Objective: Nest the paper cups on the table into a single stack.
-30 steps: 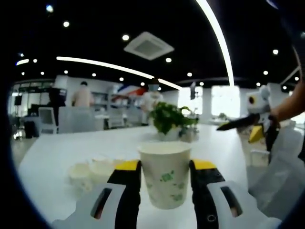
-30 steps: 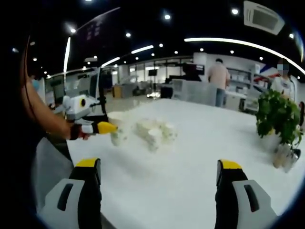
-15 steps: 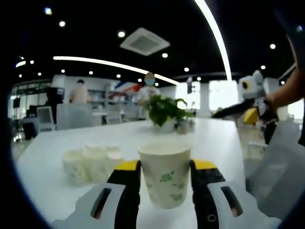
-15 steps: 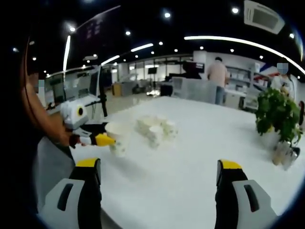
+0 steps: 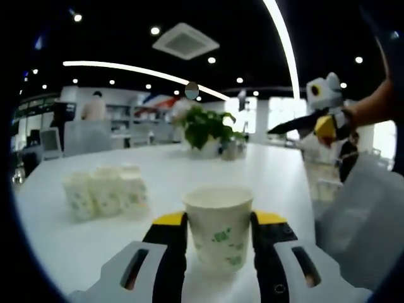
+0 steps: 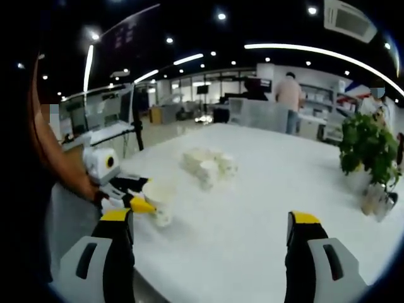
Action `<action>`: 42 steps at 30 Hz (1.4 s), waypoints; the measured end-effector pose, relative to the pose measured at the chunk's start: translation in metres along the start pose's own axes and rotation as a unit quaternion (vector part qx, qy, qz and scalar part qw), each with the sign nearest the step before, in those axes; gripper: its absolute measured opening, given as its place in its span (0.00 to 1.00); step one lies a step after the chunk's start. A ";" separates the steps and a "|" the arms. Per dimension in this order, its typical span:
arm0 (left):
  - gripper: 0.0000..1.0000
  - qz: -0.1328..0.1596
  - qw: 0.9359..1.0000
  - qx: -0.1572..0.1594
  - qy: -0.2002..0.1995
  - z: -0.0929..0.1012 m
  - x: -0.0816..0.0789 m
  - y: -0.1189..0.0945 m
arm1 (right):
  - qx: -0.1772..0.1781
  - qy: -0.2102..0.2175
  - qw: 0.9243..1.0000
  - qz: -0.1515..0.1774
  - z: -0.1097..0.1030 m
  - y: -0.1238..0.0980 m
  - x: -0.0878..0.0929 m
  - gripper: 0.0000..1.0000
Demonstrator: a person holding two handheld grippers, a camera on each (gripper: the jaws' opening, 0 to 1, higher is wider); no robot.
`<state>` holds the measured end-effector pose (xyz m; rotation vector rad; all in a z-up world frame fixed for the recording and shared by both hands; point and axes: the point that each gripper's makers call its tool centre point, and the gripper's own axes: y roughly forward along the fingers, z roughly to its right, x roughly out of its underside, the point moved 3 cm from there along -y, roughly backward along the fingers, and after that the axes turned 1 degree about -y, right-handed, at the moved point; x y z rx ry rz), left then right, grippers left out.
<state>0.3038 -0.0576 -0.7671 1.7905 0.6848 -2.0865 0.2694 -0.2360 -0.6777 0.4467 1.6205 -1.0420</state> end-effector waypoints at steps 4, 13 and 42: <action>0.39 -0.020 1.000 0.004 -0.004 0.000 0.012 -0.002 | -0.001 -0.001 1.000 -0.001 0.000 0.000 0.000 1.00; 0.37 -0.085 0.996 0.023 0.019 -0.001 0.038 -0.016 | -0.005 0.003 1.000 0.001 -0.002 0.005 0.002 1.00; 0.99 -0.056 0.995 -0.082 -0.019 -0.076 -0.036 -0.080 | 0.008 -0.001 1.000 0.023 0.014 0.009 -0.010 1.00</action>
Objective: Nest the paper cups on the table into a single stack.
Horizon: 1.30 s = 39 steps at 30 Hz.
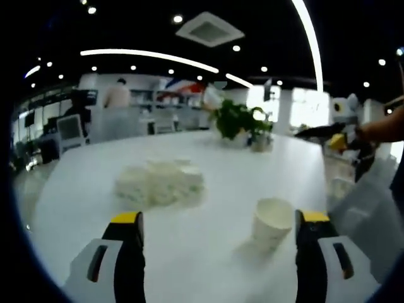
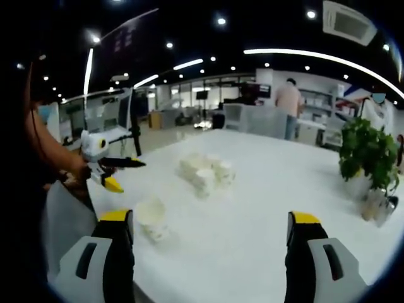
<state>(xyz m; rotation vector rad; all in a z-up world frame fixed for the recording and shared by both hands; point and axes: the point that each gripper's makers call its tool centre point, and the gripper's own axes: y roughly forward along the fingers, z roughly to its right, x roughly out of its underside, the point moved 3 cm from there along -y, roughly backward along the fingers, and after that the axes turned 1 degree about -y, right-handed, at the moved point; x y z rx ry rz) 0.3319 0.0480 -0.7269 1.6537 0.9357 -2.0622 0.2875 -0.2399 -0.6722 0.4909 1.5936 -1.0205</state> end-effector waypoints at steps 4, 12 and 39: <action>0.99 -0.019 1.000 -0.012 0.021 -0.007 -0.004 -0.014 | 0.005 0.000 1.000 0.001 0.004 -0.002 0.001 1.00; 0.99 -0.019 0.998 -0.055 -0.004 -0.026 -0.014 -0.040 | 0.010 -0.018 1.000 -0.006 0.011 -0.002 0.005 1.00; 0.99 -0.016 0.996 -0.090 -0.001 -0.019 -0.028 -0.047 | -0.006 -0.026 1.000 -0.003 0.042 0.020 0.003 1.00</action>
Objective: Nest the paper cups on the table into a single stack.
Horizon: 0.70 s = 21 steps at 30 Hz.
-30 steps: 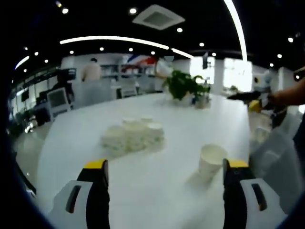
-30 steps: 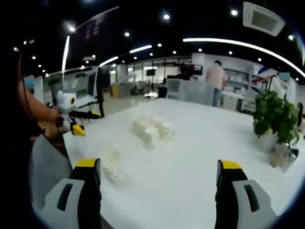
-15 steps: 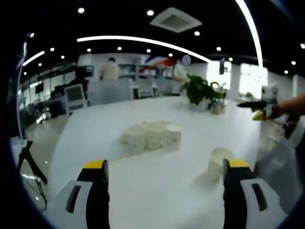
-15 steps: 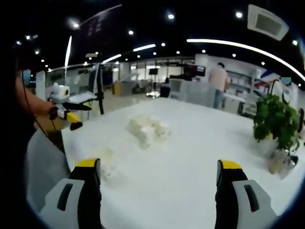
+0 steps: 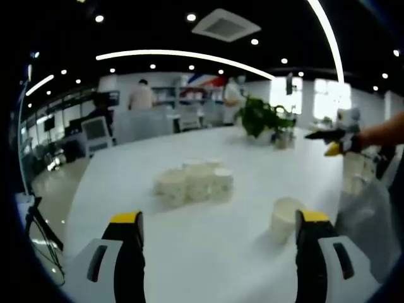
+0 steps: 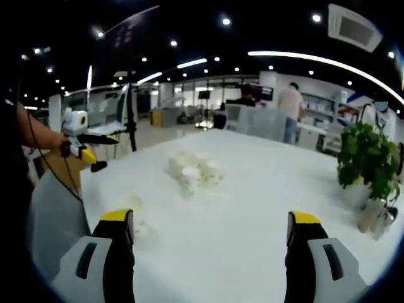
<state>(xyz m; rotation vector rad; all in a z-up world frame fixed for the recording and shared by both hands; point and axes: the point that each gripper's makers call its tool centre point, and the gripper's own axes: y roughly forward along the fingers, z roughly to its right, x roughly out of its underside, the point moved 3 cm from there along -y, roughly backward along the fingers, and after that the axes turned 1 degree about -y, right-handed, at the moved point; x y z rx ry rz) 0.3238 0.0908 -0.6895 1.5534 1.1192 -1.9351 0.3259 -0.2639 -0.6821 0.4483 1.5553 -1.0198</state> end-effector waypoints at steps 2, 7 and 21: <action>0.99 0.005 1.000 0.001 0.005 0.002 -0.004 0.001 | -0.001 -0.006 1.000 0.001 -0.001 0.001 -0.003 1.00; 0.99 0.010 1.000 0.007 -0.002 0.009 -0.013 -0.003 | -0.004 -0.017 1.000 0.000 0.003 0.005 -0.009 1.00; 0.99 0.002 0.999 -0.015 0.031 0.011 -0.025 -0.014 | -0.050 -0.021 0.998 0.028 0.009 0.029 -0.022 0.99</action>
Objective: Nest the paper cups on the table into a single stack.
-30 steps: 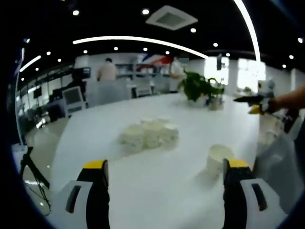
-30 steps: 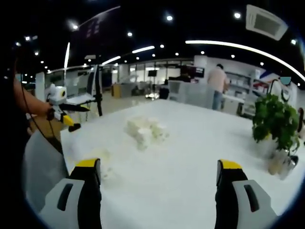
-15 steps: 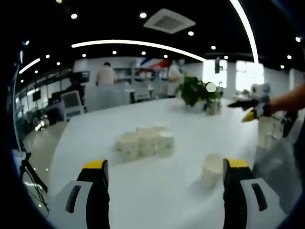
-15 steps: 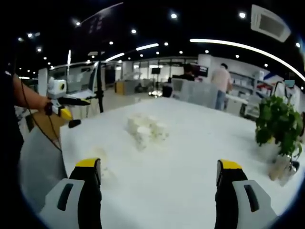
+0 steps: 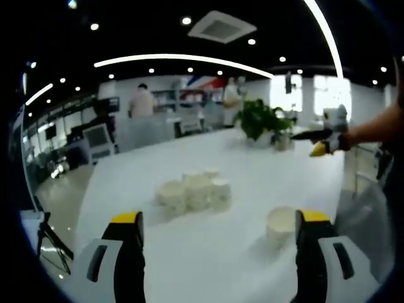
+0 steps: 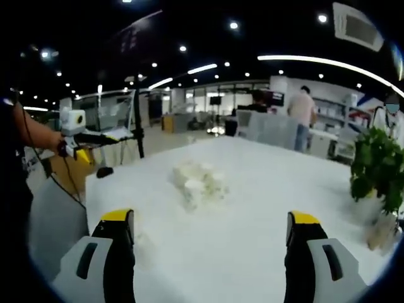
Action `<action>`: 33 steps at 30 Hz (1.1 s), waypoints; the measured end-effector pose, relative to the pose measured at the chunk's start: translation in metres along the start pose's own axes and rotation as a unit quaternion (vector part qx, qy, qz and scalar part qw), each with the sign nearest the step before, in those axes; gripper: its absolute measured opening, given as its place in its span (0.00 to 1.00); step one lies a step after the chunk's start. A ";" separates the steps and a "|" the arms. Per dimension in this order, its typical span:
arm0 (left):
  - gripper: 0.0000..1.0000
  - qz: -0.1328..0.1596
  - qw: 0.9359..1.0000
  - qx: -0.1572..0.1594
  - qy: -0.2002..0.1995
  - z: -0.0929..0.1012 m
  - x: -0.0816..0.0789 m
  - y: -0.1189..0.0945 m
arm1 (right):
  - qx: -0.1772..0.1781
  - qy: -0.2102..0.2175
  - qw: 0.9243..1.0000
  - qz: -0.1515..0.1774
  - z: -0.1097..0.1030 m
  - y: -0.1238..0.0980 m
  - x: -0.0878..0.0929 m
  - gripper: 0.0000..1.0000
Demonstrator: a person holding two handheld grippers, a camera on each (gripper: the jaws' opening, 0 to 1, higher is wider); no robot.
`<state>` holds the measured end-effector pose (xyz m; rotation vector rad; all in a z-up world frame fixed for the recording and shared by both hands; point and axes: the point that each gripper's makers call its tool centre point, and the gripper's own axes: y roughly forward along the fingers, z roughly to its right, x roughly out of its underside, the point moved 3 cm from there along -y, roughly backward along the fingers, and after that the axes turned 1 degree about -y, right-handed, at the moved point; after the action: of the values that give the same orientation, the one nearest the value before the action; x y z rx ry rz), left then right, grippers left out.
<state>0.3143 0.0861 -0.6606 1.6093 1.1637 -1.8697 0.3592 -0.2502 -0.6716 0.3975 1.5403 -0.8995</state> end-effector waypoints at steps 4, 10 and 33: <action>0.99 0.006 1.000 0.008 0.010 -0.004 -0.004 0.002 | -0.003 -0.007 1.000 -0.003 -0.001 0.011 -0.004 0.98; 0.99 0.018 1.000 0.002 -0.007 -0.006 -0.002 -0.004 | -0.006 -0.010 1.000 -0.006 -0.009 0.031 -0.012 0.96; 0.99 0.017 1.000 -0.012 -0.017 -0.023 0.002 -0.008 | -0.022 -0.005 0.999 -0.028 -0.020 0.112 0.005 0.91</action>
<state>0.3216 0.1090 -0.6592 1.5689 1.1333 -1.8469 0.4237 -0.1661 -0.7123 0.3190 1.5650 -0.9080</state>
